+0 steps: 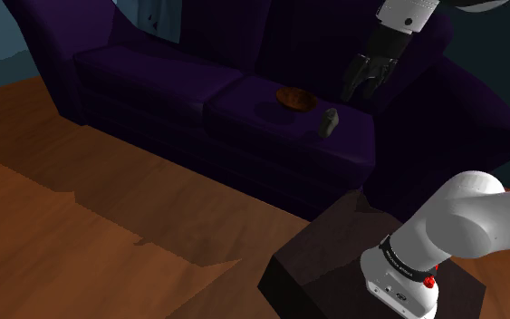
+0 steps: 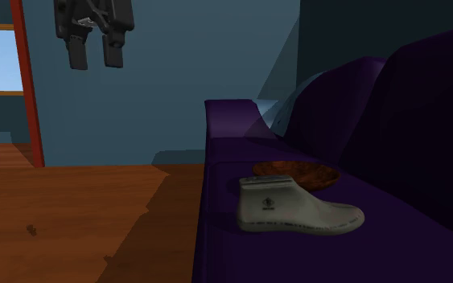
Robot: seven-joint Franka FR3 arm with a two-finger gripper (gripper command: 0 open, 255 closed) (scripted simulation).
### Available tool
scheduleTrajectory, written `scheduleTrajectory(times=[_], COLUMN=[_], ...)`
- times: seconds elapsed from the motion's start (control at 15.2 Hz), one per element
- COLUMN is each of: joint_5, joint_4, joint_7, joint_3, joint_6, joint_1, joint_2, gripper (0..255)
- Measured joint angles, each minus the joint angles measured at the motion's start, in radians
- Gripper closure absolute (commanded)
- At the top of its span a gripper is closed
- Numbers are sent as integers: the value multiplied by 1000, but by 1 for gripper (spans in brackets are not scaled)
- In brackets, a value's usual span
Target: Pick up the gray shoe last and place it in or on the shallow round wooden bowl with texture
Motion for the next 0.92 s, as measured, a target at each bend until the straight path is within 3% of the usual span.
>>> scheduleTrajectory(times=[0.2, 0.92], joint_5=[-14, -125], joint_4=[-4, -31], joint_7=[7, 107], joint_3=[-5, -45], joint_6=[31, 346], joint_1=[-15, -142], joint_2=[21, 247], gripper=[0, 0])
